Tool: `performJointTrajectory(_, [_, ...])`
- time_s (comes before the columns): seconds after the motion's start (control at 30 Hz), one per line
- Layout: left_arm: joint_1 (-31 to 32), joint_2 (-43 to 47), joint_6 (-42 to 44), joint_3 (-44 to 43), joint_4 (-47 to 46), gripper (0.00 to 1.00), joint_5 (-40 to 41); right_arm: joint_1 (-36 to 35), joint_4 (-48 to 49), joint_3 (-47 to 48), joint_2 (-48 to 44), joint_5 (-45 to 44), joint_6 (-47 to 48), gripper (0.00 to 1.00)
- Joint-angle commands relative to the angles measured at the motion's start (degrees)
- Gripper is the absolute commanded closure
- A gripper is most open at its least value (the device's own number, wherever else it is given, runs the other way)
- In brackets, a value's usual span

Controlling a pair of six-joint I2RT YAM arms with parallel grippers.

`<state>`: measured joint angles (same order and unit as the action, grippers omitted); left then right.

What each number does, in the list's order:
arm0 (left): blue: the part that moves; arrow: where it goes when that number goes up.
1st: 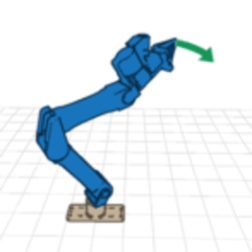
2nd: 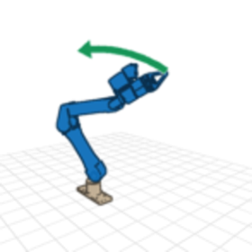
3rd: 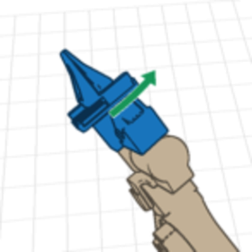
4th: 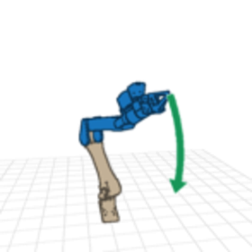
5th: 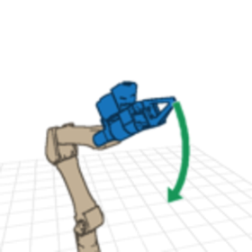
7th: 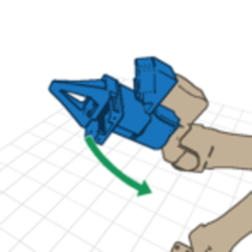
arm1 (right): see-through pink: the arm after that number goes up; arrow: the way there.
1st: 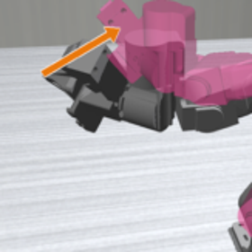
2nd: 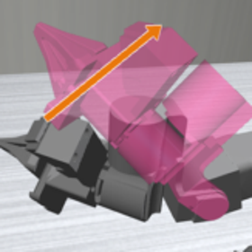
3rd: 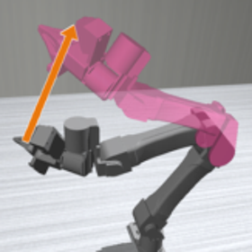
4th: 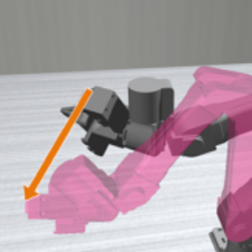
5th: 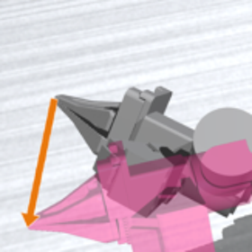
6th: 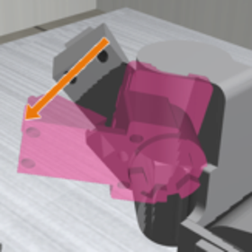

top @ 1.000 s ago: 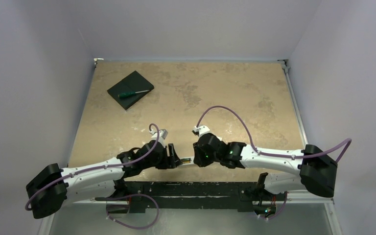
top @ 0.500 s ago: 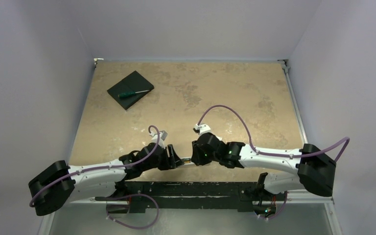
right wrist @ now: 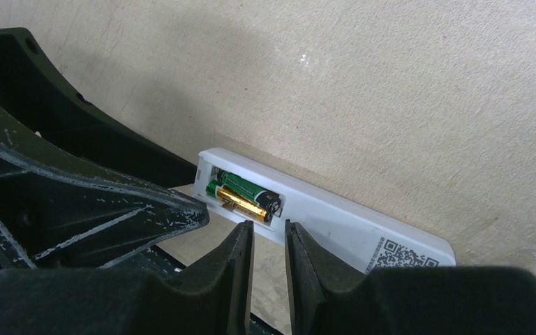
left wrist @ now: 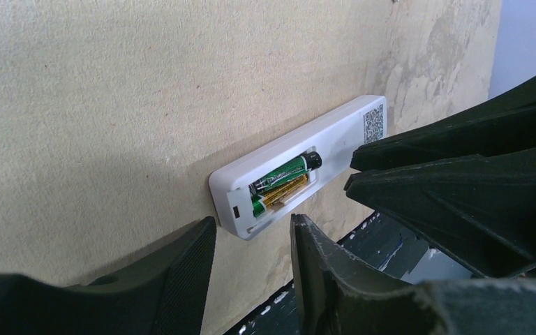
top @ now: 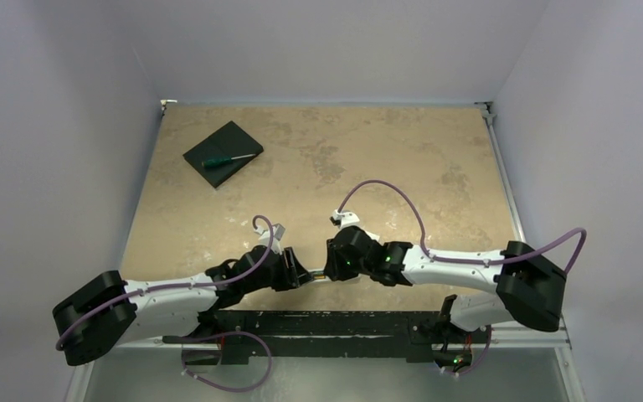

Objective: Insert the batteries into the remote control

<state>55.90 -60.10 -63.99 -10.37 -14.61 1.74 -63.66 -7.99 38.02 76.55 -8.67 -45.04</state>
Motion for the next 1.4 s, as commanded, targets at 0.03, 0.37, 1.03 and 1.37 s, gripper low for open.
performJointTrajectory(0.03, [-0.44,-0.07,-0.69,0.93,-3.41,0.61,-0.24,0.51,2.15,2.63,1.33,-2.09,-1.92,0.70])
performJointTrajectory(0.37, [-0.61,0.32,-0.63,1.48,-3.41,0.67,-0.33,0.64,3.35,3.02,3.53,-1.15,-2.36,0.71])
performJointTrajectory(1.03, [-0.99,-0.37,-0.30,1.19,-4.02,0.74,-0.94,0.66,4.71,3.34,6.26,1.91,-2.01,0.84])
performJointTrajectory(1.37, [-1.30,-0.32,0.00,0.80,-3.61,0.75,-1.21,0.66,1.50,5.27,8.63,0.81,0.08,0.87])
